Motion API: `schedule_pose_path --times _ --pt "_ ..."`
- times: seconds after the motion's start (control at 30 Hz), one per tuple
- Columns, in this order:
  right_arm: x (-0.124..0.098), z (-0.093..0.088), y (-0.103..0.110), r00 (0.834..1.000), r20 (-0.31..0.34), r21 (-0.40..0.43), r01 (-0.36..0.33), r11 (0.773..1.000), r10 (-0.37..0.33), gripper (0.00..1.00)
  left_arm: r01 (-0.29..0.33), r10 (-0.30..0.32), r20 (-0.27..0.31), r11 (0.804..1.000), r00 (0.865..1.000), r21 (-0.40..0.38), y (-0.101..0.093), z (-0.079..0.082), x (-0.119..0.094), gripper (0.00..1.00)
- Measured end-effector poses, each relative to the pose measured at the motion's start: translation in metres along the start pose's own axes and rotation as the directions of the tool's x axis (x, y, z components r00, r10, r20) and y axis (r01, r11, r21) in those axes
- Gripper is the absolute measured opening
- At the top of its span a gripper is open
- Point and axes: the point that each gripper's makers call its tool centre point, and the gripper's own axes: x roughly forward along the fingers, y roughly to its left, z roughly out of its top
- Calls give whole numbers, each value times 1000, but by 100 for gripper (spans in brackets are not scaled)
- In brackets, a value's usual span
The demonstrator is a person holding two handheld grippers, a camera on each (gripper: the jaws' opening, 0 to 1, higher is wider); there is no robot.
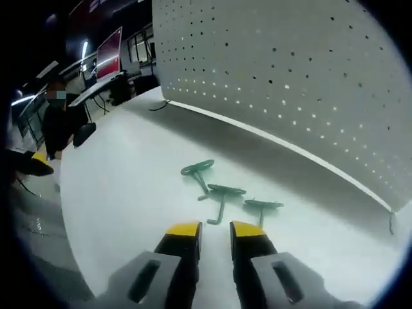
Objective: Insert the hook assembly into the mounting plate slot until the hook locks in place.
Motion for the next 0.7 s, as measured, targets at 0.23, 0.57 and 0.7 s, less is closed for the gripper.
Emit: schedule_pose_path --times 0.23,0.57,0.7 --pt "13 6 -2 1000 -12 -8 8 1000 -8 12 -24 23 36 1000 999 12 4 6 -3 82" --pt "24 5 -2 998 -63 -112 20 993 -28 2 -35 36 26 999 999 -22 9 4 -1 79" --pt "24 6 -3 997 -71 -126 32 991 -42 1 -43 44 30 999 999 -24 11 5 -1 78"
